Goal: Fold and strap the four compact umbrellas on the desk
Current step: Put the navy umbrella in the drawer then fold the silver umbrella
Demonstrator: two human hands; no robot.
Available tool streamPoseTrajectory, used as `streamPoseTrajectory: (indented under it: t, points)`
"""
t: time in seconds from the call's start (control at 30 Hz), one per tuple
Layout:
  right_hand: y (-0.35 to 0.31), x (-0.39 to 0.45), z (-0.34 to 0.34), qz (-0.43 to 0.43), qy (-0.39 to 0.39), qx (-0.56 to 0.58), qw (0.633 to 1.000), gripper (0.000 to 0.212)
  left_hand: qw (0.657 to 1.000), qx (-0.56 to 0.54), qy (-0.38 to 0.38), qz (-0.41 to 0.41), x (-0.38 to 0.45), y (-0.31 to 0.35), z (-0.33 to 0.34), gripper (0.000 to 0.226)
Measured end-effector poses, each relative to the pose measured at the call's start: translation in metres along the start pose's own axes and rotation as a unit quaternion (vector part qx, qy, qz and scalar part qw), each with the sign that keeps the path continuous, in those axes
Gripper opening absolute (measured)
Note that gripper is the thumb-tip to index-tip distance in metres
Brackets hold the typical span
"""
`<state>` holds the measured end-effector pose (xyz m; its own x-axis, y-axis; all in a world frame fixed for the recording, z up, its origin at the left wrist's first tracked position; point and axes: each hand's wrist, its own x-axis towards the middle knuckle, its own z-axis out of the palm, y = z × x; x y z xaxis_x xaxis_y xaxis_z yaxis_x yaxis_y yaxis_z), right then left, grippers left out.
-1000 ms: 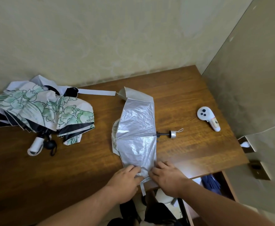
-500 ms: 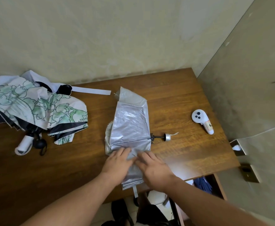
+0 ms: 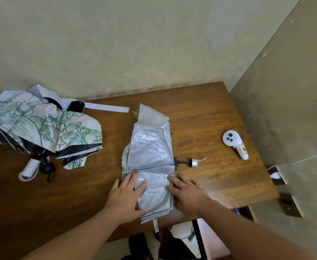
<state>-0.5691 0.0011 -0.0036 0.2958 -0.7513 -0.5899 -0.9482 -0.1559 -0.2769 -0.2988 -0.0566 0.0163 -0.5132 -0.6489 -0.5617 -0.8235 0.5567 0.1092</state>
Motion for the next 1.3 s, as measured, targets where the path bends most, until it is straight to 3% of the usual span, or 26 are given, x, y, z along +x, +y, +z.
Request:
streamPoseTrajectory:
  t: [0.03,0.1,0.2,0.23,0.3,0.33,0.4,0.47,0.63,0.77,0.87,0.97,1.07,1.13,1.3]
  points:
    - [0.001,0.006,-0.01,0.0,-0.005,0.026,1.0,0.07,1.0,-0.008,0.024,0.007,0.004,0.0,-0.011,0.075]
    - [0.004,0.018,-0.025,-0.004,-0.02,0.049,0.999,0.071,0.989,-0.054,0.14,0.005,0.018,-0.002,-0.038,0.056]
    - [0.007,0.03,-0.039,-0.014,-0.045,0.02,0.999,0.063,0.944,-0.167,0.279,-0.061,0.049,-0.005,-0.092,0.038]
    - [0.007,0.032,-0.04,-0.017,-0.048,0.009,0.999,0.059,0.932,-0.215,0.277,-0.096,0.062,-0.006,-0.111,0.048]
    - [0.005,0.032,-0.042,-0.024,-0.053,-0.009,0.998,0.054,0.901,-0.353,0.202,-0.154,0.085,-0.007,-0.147,0.077]
    - [0.005,0.03,-0.041,-0.026,-0.056,-0.016,0.998,0.053,0.861,-0.457,0.158,-0.159,0.096,-0.009,-0.16,0.089]
    - [0.006,0.029,-0.036,-0.031,-0.064,-0.017,0.997,0.051,0.749,-0.638,0.105,-0.145,0.107,-0.013,-0.173,0.096]
    - [0.01,0.026,-0.03,-0.036,-0.059,-0.008,0.998,0.051,0.705,-0.683,0.124,-0.143,0.109,-0.014,-0.177,0.086]
    - [0.009,0.017,-0.033,-0.03,-0.075,0.03,0.996,0.056,0.733,-0.634,0.205,-0.134,0.103,-0.017,-0.167,0.065]
    - [0.003,0.01,-0.035,-0.034,-0.049,0.041,0.997,0.059,0.849,-0.451,0.262,-0.086,0.081,-0.018,-0.167,0.028]
    - [0.0,0.003,-0.037,-0.025,0.014,0.106,0.994,0.056,0.891,-0.332,0.31,-0.018,0.056,-0.018,-0.172,0.016]
    - [-0.001,-0.004,-0.049,0.015,0.201,0.165,0.965,0.042,0.892,-0.302,0.336,0.024,0.03,-0.018,-0.169,0.014]
    - [-0.005,-0.012,-0.08,0.065,0.397,0.255,0.879,0.032,0.884,-0.322,0.337,0.037,0.004,-0.015,-0.159,0.014]
    - [-0.009,-0.015,-0.104,0.07,0.404,0.287,0.866,0.044,0.878,-0.337,0.337,0.042,-0.009,-0.01,-0.152,0.017]
    - [-0.029,-0.015,-0.135,0.054,0.285,0.333,0.897,0.084,0.868,-0.349,0.349,0.05,-0.03,0.008,-0.141,0.02]
